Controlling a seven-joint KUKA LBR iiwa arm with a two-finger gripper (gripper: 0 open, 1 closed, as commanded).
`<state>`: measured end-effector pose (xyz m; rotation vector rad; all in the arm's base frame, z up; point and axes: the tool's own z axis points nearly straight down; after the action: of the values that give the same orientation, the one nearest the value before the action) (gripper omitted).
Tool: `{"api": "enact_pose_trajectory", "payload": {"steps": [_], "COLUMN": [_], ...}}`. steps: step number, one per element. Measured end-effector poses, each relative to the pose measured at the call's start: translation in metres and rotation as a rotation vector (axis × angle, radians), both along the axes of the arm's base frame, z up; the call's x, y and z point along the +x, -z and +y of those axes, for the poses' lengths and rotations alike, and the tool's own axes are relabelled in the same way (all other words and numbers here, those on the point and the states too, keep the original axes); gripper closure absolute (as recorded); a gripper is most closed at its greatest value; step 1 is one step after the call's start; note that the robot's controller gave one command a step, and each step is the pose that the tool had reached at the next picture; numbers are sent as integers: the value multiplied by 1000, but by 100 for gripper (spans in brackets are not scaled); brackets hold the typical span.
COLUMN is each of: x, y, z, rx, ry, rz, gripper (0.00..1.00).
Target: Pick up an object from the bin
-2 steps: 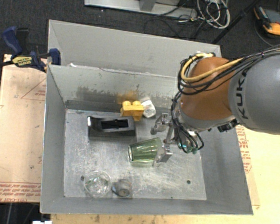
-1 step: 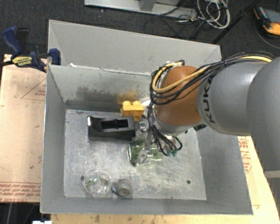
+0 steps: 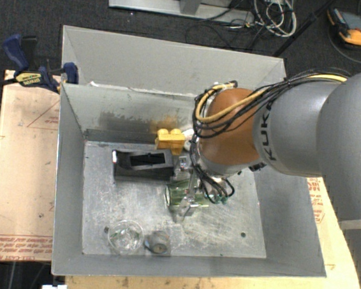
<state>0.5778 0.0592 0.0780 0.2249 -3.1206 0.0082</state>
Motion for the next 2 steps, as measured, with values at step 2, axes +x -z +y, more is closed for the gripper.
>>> {"api": "enact_pose_trajectory", "payload": {"steps": [2], "x": [0], "y": [1], "z": [1], "rx": [2], "ry": [0], "rz": [-1], "gripper": [100]}}
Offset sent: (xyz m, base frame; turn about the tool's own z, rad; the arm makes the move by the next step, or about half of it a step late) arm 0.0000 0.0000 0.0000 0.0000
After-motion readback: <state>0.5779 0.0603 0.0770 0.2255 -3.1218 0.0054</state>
